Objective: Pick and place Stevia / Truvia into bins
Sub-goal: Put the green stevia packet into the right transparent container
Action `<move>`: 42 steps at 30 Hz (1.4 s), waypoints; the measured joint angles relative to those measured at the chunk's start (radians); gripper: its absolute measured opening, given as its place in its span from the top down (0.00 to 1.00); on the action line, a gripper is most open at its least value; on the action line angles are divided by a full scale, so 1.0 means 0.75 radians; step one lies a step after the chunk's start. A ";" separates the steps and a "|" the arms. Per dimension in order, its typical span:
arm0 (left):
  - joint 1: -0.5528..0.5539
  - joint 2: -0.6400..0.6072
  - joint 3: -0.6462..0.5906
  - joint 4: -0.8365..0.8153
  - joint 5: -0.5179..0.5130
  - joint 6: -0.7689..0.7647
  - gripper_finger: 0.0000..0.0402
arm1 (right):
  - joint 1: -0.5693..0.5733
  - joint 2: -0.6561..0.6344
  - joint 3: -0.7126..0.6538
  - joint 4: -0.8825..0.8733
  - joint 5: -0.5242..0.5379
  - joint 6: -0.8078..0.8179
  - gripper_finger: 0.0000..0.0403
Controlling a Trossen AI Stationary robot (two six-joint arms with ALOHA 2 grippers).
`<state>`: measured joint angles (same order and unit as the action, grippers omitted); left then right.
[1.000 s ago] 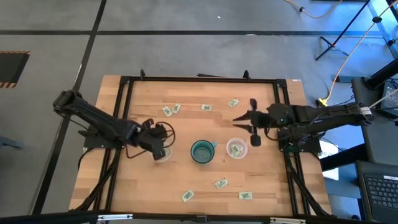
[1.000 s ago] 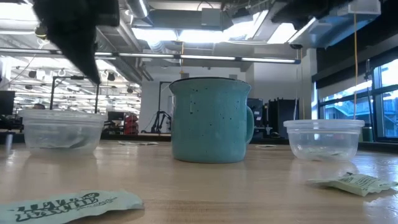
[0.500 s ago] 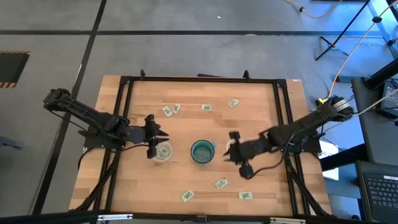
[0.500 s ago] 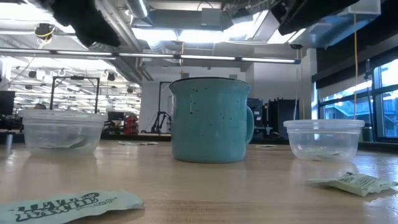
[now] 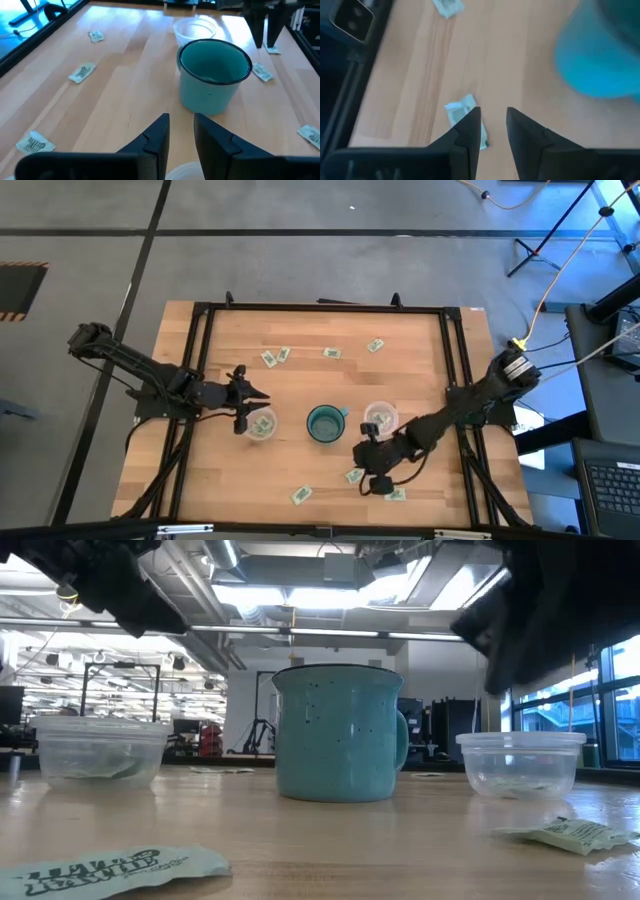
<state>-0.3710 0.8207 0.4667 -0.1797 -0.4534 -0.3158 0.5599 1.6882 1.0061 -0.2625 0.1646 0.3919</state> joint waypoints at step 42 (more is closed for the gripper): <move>0.000 -0.004 -0.001 -0.005 -0.037 0.101 0.80 | 0.088 0.264 -0.001 0.092 0.055 0.064 0.99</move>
<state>-0.3710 0.8177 0.4664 -0.1833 -0.4808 -0.2398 0.6258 1.8866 1.0058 -0.1935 0.2061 0.4399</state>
